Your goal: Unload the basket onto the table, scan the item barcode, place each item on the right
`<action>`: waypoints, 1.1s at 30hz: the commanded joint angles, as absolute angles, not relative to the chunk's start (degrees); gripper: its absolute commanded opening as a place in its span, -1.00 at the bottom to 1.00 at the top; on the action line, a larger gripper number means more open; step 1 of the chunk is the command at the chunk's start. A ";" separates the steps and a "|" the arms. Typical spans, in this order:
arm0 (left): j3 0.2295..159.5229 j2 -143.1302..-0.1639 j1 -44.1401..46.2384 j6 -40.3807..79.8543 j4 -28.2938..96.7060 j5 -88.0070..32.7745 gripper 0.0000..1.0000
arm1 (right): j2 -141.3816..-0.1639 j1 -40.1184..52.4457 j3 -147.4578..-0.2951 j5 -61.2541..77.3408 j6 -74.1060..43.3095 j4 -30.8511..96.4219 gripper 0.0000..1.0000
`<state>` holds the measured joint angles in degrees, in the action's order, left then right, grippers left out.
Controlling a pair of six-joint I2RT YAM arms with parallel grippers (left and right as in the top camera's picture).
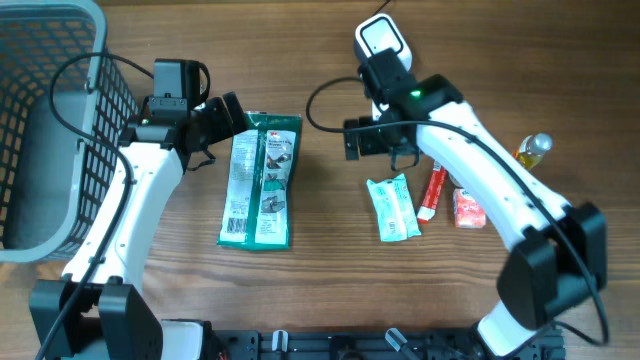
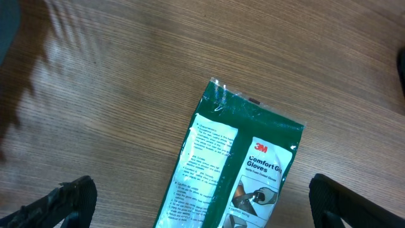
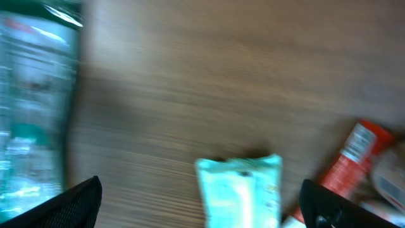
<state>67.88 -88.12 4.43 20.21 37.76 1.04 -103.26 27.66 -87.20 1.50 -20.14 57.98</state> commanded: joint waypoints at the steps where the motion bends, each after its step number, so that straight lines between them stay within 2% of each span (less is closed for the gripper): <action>1: 68.18 -88.33 4.23 19.90 37.78 1.58 1.00 | -101.47 27.77 -88.07 13.06 -21.04 57.43 0.95; 3: 68.18 -88.33 4.23 19.88 37.78 1.58 1.00 | -101.80 27.79 -86.76 16.34 -21.06 57.32 0.65; 5: 68.18 -88.33 4.23 19.88 37.78 1.58 1.00 | -101.80 27.81 -84.44 16.64 -21.04 56.10 0.05; 8: 68.18 -88.33 4.23 19.90 37.80 1.58 1.00 | -101.80 28.49 -80.44 16.64 -21.23 52.80 -0.62; 9: 68.18 -88.33 4.23 19.90 37.78 1.58 1.00 | -101.82 28.75 -79.26 16.64 -21.69 51.46 -0.79; 10: 68.18 -88.33 4.23 19.90 37.78 1.58 1.00 | -101.91 29.10 -77.87 16.64 -22.87 49.69 -0.88; 24: 68.18 -88.33 4.23 19.88 37.78 1.58 1.00 | -101.91 29.85 -58.81 16.45 -33.19 26.13 -0.91; 33: 68.18 -88.33 4.23 19.90 37.78 1.58 1.00 | -101.91 29.85 -54.13 16.62 -33.23 20.53 -0.92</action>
